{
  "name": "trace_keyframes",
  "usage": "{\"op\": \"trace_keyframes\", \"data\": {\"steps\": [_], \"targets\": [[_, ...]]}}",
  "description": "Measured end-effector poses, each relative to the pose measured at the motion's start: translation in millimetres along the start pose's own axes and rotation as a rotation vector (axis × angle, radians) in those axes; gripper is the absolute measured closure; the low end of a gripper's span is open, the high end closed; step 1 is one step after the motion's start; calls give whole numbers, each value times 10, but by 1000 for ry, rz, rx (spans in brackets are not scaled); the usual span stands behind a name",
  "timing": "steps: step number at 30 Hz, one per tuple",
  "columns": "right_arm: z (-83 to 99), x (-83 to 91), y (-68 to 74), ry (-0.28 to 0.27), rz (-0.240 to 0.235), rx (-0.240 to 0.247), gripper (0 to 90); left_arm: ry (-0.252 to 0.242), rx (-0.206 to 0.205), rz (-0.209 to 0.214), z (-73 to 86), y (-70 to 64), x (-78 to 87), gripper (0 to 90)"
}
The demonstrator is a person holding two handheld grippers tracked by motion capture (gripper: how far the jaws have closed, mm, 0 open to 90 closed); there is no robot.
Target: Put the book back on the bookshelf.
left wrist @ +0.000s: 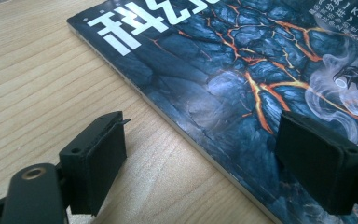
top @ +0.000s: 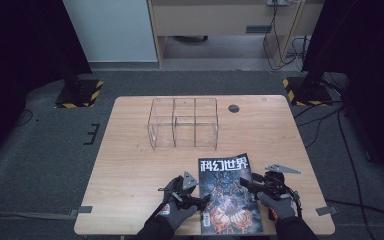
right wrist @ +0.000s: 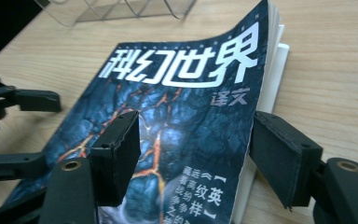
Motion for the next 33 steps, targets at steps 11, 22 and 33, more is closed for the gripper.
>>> {"op": "trace_keyframes", "data": {"steps": [11, 22, 33], "targets": [[10, -12, 19, 4, -17, -1, 343, 0, -1, 3, 0, 0, -1, 150], [25, 22, 5, 30, -20, -37, 399, 0, -2, 4, -1, 1, -2, 150], [1, -15, 57, 17, -52, -47, 386, 1, -3, 7, -2, 1, -3, 150]]}}
Point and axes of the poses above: each handheld gripper's, and its own axes: x roughly backward along the jaws, z roughly out of its underside, y roughly to its left, the point moved 9 cm from there along -x, roughly forward along the jaws, and after that the axes turned 14 degrees about -y, right-handed, at the moved point
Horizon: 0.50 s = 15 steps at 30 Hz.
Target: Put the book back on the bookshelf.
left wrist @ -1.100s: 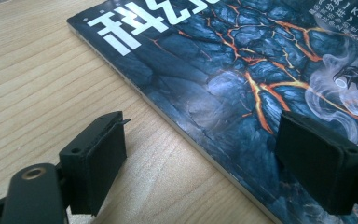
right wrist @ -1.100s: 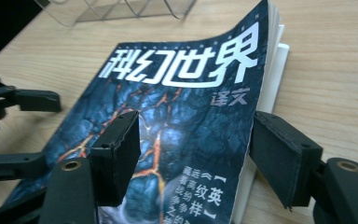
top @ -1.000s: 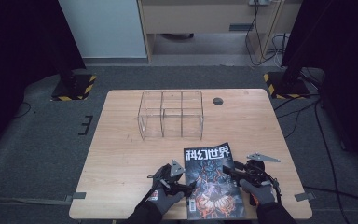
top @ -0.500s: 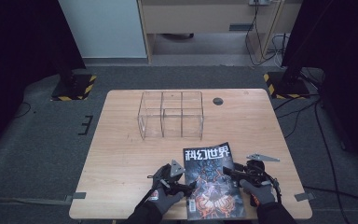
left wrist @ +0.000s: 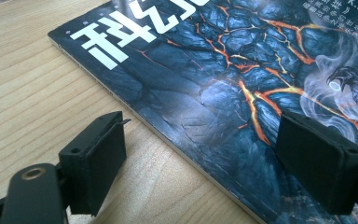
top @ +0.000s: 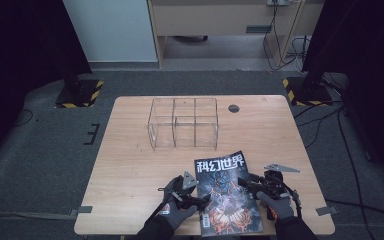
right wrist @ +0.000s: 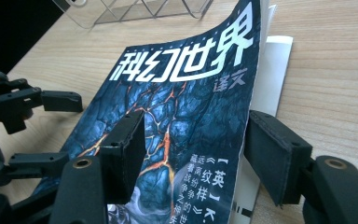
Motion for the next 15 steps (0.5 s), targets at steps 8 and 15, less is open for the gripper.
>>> {"op": "trace_keyframes", "data": {"steps": [8, 15], "targets": [[25, -2, 31, 18, -11, 5, 387, 2, -3, 4, 0, 2, -1, 150], [139, -46, 61, 104, -37, -21, 386, 2, -5, 8, -2, 3, -3, 150]]}}
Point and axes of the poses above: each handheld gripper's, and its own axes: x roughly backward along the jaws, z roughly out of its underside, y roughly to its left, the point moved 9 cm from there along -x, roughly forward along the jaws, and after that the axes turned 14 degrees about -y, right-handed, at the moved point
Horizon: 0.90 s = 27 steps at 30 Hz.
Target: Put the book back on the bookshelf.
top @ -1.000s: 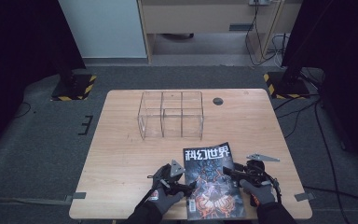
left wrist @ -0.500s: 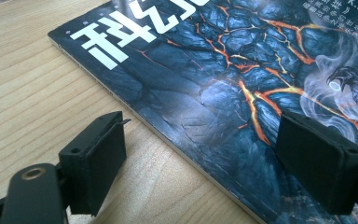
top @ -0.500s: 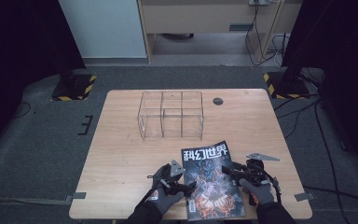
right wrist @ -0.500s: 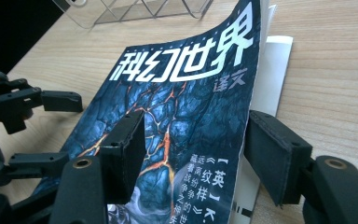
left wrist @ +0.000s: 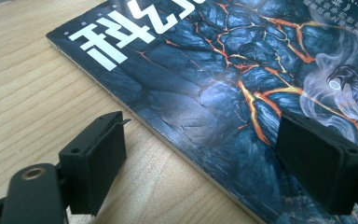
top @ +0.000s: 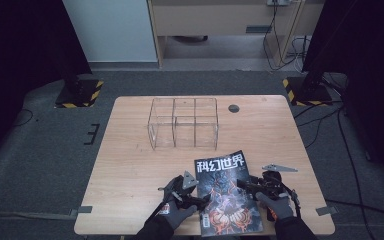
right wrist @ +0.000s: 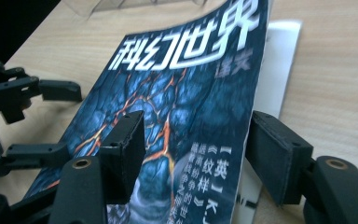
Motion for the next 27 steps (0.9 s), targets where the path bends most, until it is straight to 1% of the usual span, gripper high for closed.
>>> {"op": "trace_keyframes", "data": {"steps": [1, 2, 3, 6, 8, 9, 10, 11, 12, 13, 15, 17, 18, 19, 20, 21, 22, 23, 25, 27], "targets": [[16, -16, 5, 7, 23, 43, 372, 0, -1, 1, 0, 1, 0, 150], [16, -16, 5, 7, 23, 43, 372, 0, -1, 1, 0, 1, 0, 150], [21, -26, 12, 12, 31, 73, 368, 0, -1, 1, 0, 1, -1, 150], [10, -40, 10, 8, 24, 63, 367, 0, -1, 2, -1, 1, -1, 150], [6, -53, 8, 10, 28, 71, 367, -1, -1, 4, -2, 1, -2, 150], [0, -63, 6, 9, 24, 80, 367, -1, -2, 4, -2, 1, -3, 150], [-8, -73, 9, 8, 27, 74, 367, -1, -1, 4, -2, 1, -3, 150], [-17, -89, 3, 3, 24, 85, 367, 0, -2, 5, -2, 2, -3, 150], [-23, -103, 2, 3, 23, 85, 367, -1, -2, 6, -3, 2, -4, 150], [-40, -140, -7, 1, 15, 104, 367, -1, -2, 7, -3, 2, -5, 150], [-45, -157, -8, 2, 14, 104, 367, 0, -3, 9, -4, 3, -6, 151], [-51, -197, -15, 9, 11, 120, 370, 0, -5, 13, -4, 5, -7, 150], [-51, -197, -15, 9, 11, 120, 370, 0, -5, 14, -4, 5, -7, 150], [-51, -199, -13, 13, 11, 119, 383, 0, -6, 14, -5, 5, -8, 151], [-56, -194, -16, 15, 17, 127, 419, 0, -6, 15, -5, 6, -8, 150], [-56, -194, -16, 15, 17, 127, 419, 0, -6, 15, -5, 6, -8, 150], [-53, -184, -23, 26, 31, 143, 479, 0, -6, 15, -5, 6, -8, 150], [-53, -184, -23, 26, 31, 143, 479, 0, -6, 15, -5, 6, -8, 150], [-48, -176, -40, 39, 68, 164, 542, 0, -6, 15, -5, 6, -8, 150], [-53, -177, -54, 44, 85, 192, 577, 0, -6, 15, -5, 6, -8, 150]]}}
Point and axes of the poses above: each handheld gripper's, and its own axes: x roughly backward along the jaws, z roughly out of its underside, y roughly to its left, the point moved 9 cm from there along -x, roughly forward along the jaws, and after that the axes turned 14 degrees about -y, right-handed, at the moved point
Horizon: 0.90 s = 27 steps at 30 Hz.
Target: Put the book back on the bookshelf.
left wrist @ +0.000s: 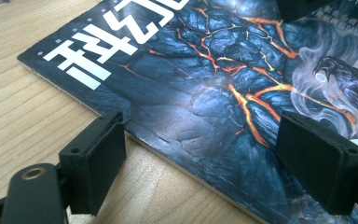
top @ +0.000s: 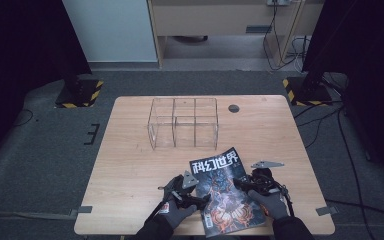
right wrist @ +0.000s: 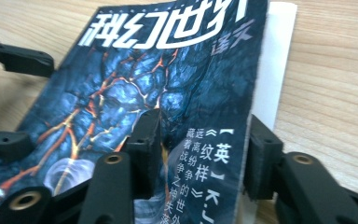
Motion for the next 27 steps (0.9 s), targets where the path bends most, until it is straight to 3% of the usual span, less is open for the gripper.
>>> {"op": "trace_keyframes", "data": {"steps": [2, 7, 13, 15, 27], "targets": [[-9, 3, 3, 1, 12, 16, 609, 0, 0, 0, 0, 0, 0, 150], [-27, 16, 8, -1, 16, 1, 649, 0, 0, 0, 0, 0, 0, 150], [-6, -32, 34, 3, -14, 16, 497, 0, -1, 5, -2, 2, -3, 149], [-5, -32, 35, 3, -14, 16, 498, 1, -1, 5, -2, 2, -3, 149], [-77, 41, 42, -10, -6, 10, 759, 0, 3, 1, -2, 4, -1, 147]]}}
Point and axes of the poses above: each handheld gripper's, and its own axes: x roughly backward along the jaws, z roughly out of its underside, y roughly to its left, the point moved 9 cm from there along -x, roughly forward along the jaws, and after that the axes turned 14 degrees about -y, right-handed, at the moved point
